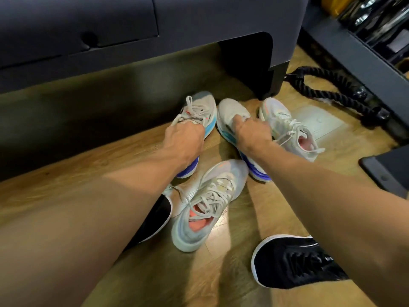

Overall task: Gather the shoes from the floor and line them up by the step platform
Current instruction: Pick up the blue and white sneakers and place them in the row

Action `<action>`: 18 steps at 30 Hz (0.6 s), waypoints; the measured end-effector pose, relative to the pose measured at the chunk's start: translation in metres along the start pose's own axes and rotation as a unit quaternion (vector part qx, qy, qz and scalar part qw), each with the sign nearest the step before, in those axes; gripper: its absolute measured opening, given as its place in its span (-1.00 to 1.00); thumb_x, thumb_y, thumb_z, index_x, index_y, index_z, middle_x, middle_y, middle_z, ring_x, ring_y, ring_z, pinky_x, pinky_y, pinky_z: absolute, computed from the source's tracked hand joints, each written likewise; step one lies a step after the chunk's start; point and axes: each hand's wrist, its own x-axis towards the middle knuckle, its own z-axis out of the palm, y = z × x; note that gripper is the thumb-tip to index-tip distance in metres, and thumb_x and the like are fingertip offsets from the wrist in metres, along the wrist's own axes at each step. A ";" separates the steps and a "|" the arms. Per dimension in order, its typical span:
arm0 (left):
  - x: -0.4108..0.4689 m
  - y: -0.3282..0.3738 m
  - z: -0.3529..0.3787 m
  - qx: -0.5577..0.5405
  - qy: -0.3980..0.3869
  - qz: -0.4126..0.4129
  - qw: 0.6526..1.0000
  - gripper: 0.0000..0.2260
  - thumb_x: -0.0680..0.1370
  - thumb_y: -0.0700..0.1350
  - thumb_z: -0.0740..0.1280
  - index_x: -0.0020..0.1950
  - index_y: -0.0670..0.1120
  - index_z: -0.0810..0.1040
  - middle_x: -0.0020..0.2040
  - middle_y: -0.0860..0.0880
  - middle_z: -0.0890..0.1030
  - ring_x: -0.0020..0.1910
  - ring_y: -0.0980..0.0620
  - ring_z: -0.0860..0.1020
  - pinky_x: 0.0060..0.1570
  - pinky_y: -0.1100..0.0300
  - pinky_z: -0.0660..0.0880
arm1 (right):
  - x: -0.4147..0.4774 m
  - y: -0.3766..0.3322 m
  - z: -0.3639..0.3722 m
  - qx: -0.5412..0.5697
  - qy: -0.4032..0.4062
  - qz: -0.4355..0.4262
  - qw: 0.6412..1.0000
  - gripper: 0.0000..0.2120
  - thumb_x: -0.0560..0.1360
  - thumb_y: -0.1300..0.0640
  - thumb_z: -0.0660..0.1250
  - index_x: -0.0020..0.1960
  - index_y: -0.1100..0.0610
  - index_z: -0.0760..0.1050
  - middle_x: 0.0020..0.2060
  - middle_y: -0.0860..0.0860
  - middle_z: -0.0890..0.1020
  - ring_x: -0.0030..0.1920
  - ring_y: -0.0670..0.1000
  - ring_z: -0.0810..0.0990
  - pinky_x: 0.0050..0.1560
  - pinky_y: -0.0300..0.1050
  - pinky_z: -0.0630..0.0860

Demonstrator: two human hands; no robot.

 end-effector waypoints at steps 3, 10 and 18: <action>0.001 0.004 0.006 -0.034 -0.042 -0.026 0.998 -0.83 0.59 -0.09 0.21 0.13 -0.09 0.51 0.02 -0.11 0.58 0.03 -0.13 0.55 -0.11 0.02 0.39 | -0.019 0.013 0.009 0.088 0.055 0.002 0.995 -0.44 0.42 0.07 0.38 0.35 0.11 0.25 0.24 0.18 0.41 0.21 0.23 0.41 0.18 0.17 0.35; -0.028 0.019 0.023 0.030 -0.105 -0.010 0.994 -0.63 0.46 -0.18 0.24 0.27 -0.09 0.36 -0.30 -0.05 0.53 -0.16 -0.14 0.58 0.10 -0.06 0.22 | -0.088 0.038 0.029 0.057 0.053 0.054 0.996 -0.70 0.49 0.11 0.28 0.19 0.09 0.32 0.11 0.09 0.55 0.18 0.16 0.39 0.11 0.12 0.32; -0.060 0.023 -0.027 0.065 -0.110 -0.007 0.992 -0.65 0.47 -0.15 0.26 0.26 -0.08 0.41 -0.22 -0.03 0.50 -0.08 -0.10 0.48 0.35 -0.19 0.03 | -0.084 0.021 -0.026 0.030 -0.088 0.068 0.993 -0.64 0.53 0.17 0.24 0.31 0.16 0.34 0.19 0.21 0.52 0.20 0.24 0.51 0.07 0.11 0.46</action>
